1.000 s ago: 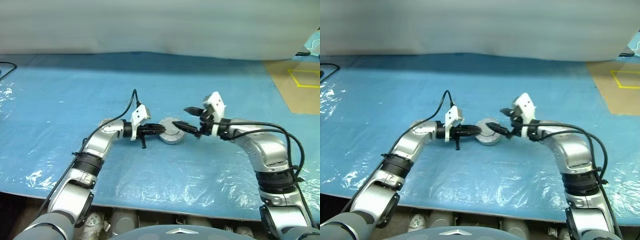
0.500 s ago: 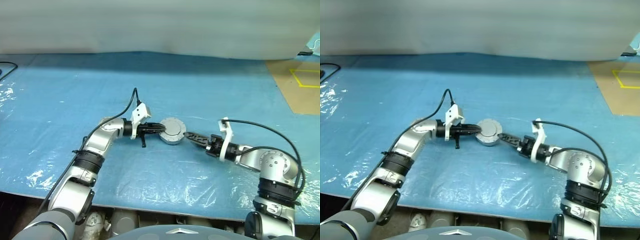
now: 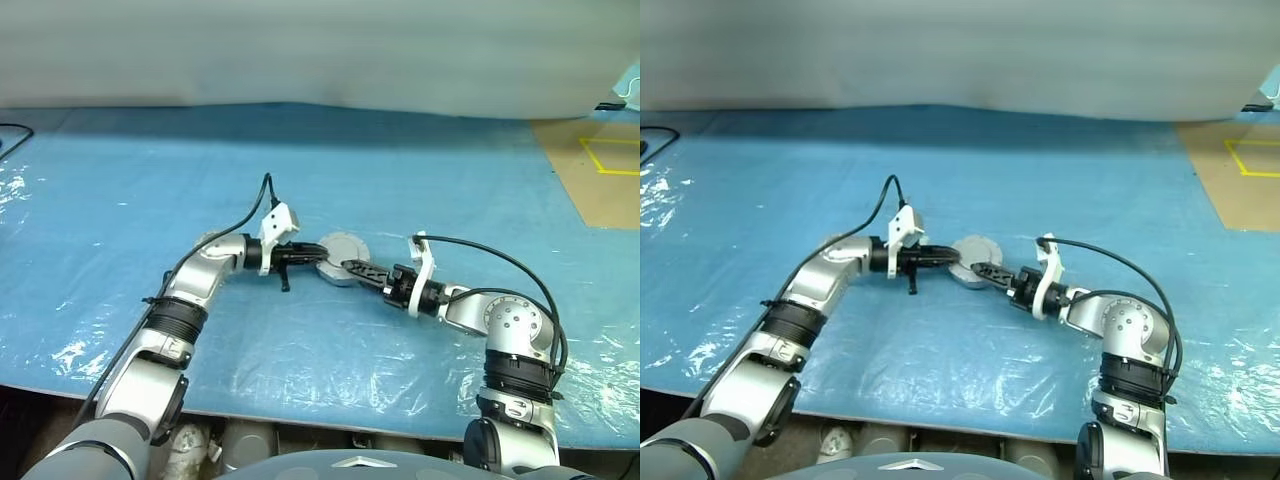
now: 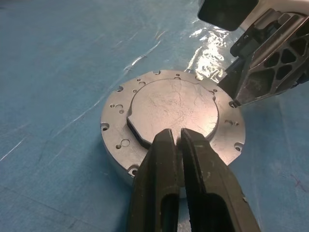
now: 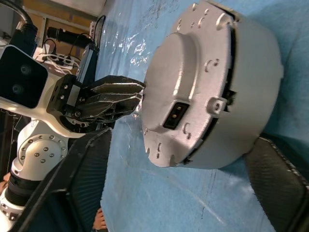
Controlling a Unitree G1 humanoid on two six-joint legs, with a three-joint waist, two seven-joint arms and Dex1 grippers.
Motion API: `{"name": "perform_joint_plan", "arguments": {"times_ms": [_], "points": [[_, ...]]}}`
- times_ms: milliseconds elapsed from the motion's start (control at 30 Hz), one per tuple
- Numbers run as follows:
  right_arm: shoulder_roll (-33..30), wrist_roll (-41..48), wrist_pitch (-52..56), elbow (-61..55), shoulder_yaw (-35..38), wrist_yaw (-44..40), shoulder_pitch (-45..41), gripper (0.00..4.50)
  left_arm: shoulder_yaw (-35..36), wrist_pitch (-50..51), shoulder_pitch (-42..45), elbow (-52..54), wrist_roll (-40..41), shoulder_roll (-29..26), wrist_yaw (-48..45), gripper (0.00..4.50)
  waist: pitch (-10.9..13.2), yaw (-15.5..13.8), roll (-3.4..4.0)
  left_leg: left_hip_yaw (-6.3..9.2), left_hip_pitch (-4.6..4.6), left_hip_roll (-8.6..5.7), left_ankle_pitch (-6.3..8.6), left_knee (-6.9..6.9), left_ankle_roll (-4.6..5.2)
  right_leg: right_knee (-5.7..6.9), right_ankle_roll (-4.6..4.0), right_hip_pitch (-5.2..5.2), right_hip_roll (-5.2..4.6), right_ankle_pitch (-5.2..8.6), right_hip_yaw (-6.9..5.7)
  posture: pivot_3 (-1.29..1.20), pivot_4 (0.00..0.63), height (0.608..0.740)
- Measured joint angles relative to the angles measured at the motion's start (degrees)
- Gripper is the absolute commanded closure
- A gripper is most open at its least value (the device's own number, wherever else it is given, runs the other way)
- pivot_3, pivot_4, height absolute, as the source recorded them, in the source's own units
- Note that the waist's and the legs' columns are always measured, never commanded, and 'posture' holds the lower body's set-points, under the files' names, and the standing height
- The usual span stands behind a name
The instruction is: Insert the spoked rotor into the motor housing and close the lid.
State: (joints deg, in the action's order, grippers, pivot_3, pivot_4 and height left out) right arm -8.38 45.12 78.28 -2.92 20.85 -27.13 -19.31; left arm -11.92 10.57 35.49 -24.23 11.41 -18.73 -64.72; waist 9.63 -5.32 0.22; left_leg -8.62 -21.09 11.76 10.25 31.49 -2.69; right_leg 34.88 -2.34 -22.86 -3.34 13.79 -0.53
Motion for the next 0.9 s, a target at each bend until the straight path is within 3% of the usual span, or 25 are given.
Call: {"name": "perform_joint_plan", "arguments": {"times_ms": [200,667,900], "points": [[2.5,-0.4,-3.7,1.0,-2.1,0.7,-0.5,3.32,0.7,-0.2,0.6,-0.3,-0.2,-1.1,0.0,4.19,0.0,0.3,0.0,-0.03,-0.03,-0.03,-0.01,-0.19,-0.02,-0.04,0.11,-0.09,0.04,-0.07,-0.03,0.0,0.15,0.74],[1.9,-0.4,-4.8,1.2,-3.5,1.0,-0.7,3.35,2.0,1.1,0.3,-0.2,1.2,-1.2,-0.4,4.19,0.0,0.0,0.0,-0.03,-0.06,-0.04,-0.01,-0.2,-0.02,-0.08,0.19,-0.1,0.04,-0.12,-0.04,0.0,0.15,0.74],[2.5,0.0,-4.9,1.5,-3.5,2.0,-2.0,3.35,11.2,16.4,-1.5,7.3,15.7,-4.8,-4.6,4.19,0.1,0.1,0.04,-0.03,-0.52,-0.03,-0.01,-0.19,-0.03,-0.01,0.22,-0.54,0.12,-0.15,-0.11,0.0,0.15,0.74]]}}
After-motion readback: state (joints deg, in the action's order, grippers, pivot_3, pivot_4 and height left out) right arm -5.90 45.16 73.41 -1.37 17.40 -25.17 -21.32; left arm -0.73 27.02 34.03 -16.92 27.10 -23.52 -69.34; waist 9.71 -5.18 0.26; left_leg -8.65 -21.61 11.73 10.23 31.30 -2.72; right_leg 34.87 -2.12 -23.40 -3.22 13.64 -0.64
